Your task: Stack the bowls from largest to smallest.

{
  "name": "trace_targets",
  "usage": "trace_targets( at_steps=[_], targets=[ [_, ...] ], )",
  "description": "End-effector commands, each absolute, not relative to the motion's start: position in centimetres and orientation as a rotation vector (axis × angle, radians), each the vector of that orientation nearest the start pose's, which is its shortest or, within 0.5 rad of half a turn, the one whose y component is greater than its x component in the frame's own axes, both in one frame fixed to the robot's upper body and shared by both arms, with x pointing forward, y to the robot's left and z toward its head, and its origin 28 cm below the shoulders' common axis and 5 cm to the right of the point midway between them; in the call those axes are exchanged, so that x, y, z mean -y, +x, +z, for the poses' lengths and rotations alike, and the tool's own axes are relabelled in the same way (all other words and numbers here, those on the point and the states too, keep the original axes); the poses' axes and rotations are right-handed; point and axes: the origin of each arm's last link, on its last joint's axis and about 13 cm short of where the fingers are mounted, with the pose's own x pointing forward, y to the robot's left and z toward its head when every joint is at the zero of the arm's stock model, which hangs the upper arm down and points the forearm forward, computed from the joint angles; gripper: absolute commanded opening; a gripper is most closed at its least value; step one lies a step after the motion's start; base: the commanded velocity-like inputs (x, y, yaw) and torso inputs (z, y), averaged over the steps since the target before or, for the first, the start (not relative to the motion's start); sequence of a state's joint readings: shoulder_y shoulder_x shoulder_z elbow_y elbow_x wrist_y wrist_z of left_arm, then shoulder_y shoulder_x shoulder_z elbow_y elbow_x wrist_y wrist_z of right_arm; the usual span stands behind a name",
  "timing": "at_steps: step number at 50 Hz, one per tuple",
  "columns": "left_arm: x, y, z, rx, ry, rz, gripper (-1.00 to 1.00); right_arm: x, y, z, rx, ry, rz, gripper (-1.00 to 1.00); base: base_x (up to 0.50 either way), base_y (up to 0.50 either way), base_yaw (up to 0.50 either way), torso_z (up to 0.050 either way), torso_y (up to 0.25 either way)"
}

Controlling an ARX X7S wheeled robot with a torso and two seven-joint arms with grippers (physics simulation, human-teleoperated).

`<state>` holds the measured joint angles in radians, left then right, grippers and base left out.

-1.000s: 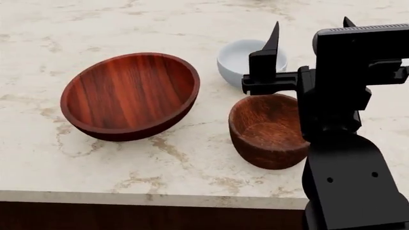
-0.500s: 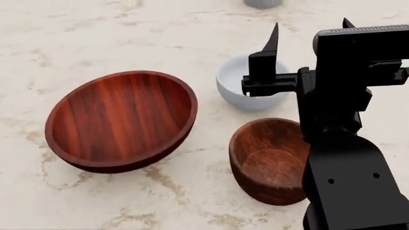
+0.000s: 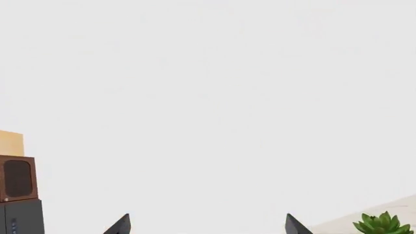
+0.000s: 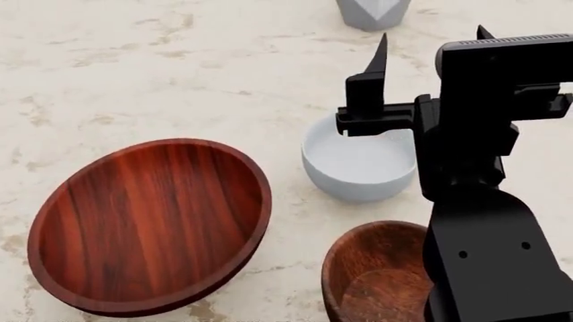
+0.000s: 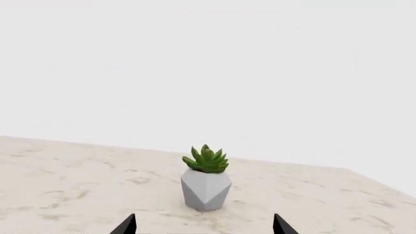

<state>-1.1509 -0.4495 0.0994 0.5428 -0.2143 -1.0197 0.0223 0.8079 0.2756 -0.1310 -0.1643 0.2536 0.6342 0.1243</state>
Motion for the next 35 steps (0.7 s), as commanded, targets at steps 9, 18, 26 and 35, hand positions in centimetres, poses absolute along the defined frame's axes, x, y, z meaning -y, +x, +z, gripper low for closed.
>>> trace_targets(
  at_steps=[9, 18, 26, 35],
  targets=[
    [-27.2, 26.3, 35.7, 0.622, 0.321, 0.032, 1.0, 13.2, 32.8, 23.0, 0.286, -0.085, 0.008, 1.0, 0.0, 0.0, 0.0, 0.0, 0.0],
    [-27.3, 26.4, 35.3, 0.612, 0.319, 0.032, 1.0, 13.3, 33.5, 24.8, 0.15, -0.22, 0.072, 1.0, 0.0, 0.0, 0.0, 0.0, 0.0],
    [-27.5, 26.5, 35.0, 0.608, 0.31, 0.033, 1.0, 14.7, 33.9, 27.8, 0.088, -0.408, 0.133, 1.0, 0.0, 0.0, 0.0, 0.0, 0.0],
    [-27.5, 26.6, 34.9, 0.607, 0.312, 0.027, 1.0, 15.7, 34.2, 32.0, -0.005, -0.565, 0.247, 1.0, 0.0, 0.0, 0.0, 0.0, 0.0]
  ],
)
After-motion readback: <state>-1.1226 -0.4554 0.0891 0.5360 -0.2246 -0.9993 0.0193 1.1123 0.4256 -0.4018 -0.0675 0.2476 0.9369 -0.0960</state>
